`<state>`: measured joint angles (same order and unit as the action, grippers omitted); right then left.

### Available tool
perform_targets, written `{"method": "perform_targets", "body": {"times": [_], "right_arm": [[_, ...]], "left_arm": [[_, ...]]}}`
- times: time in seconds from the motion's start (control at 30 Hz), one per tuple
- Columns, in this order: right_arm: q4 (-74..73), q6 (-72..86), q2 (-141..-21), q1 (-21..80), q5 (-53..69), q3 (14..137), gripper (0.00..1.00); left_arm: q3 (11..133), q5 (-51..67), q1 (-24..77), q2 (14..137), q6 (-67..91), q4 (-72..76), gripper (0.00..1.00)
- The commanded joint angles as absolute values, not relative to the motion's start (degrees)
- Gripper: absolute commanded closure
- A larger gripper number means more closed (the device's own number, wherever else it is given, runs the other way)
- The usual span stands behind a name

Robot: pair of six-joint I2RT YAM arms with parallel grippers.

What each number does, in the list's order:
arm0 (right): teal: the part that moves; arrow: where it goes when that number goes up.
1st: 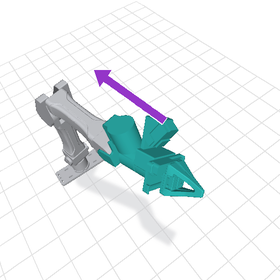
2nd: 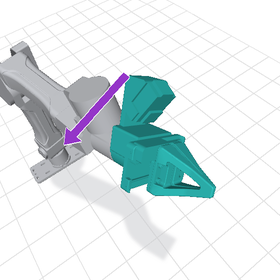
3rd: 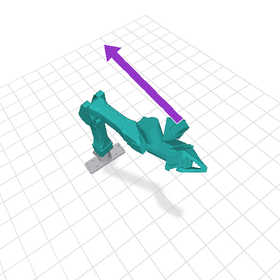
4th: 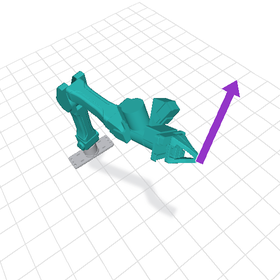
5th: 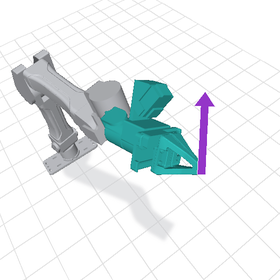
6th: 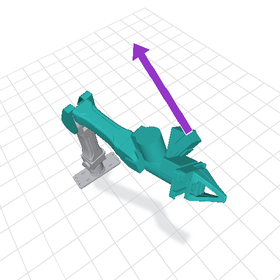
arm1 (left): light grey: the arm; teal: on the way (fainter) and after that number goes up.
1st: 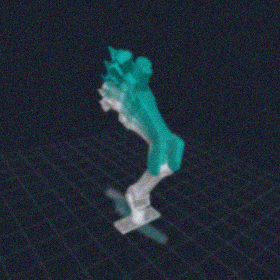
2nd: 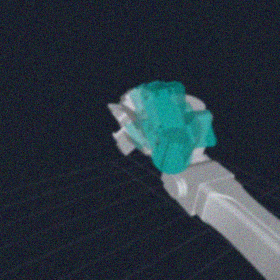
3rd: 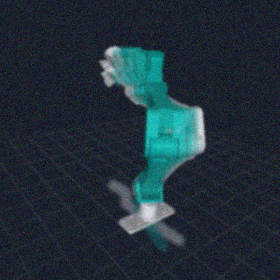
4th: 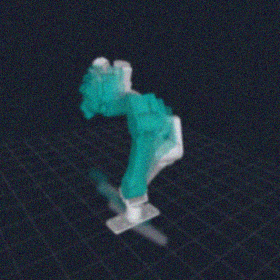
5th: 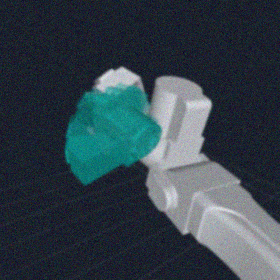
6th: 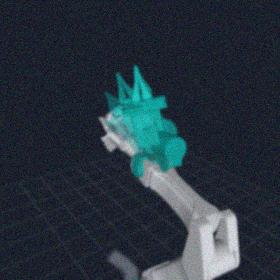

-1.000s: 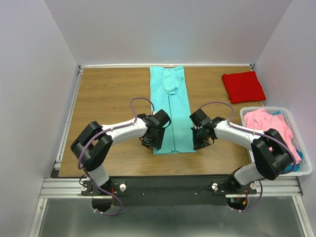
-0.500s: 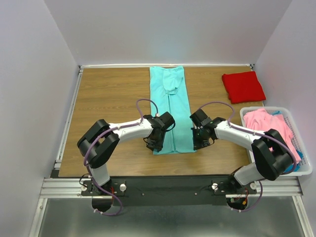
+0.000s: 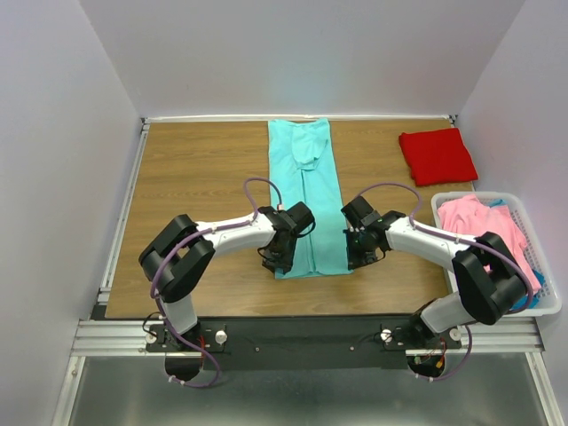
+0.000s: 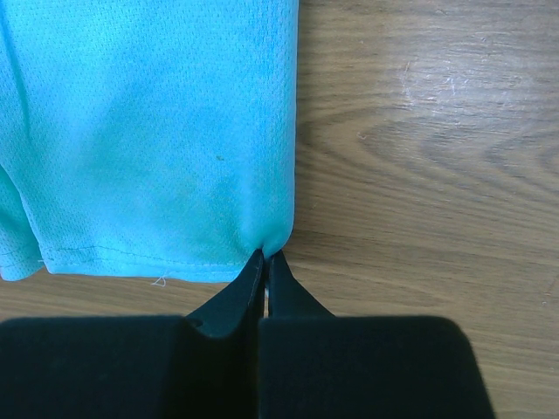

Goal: Fold and stack the t-shirts
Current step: Fold the tshirt

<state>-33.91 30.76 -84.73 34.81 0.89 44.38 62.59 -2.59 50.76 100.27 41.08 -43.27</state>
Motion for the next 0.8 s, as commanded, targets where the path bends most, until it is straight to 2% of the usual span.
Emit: {"method": "perform_targets", "body": {"times": [0.0,0.3,0.43,0.47,0.53,0.57,0.63,0.77], "right_arm": [[-33.7,29.9,-84.4,34.9,-0.4,42.8,0.94],[-33.5,29.2,-83.8,34.9,-0.4,43.0,0.94],[-33.3,29.2,-83.8,34.9,-0.4,42.6,0.94],[-33.2,29.1,-83.8,34.9,-0.4,42.6,0.94],[-33.2,28.8,-83.9,34.9,1.8,42.7,0.98],[-33.3,28.4,-83.9,34.9,2.4,42.7,0.99],[-33.4,27.9,-83.8,34.9,4.9,42.5,0.99],[-34.0,28.5,-80.8,35.0,9.5,41.3,0.99]], "left_arm": [[61.3,-5.5,51.4,98.8,44.6,-46.1,0.56],[59.9,-3.2,51.5,101.2,44.7,-43.9,0.59],[59.9,-3.0,51.4,101.5,44.6,-43.9,0.65],[59.9,-3.0,51.4,101.4,44.6,-43.9,0.75],[59.9,-3.0,51.4,101.2,44.6,-43.9,0.85],[59.9,-3.1,51.4,101.0,44.6,-43.9,0.97],[59.9,-3.1,51.4,100.5,44.6,-44.1,1.0],[59.2,-2.1,52.1,98.3,44.6,-44.7,1.0]]}}
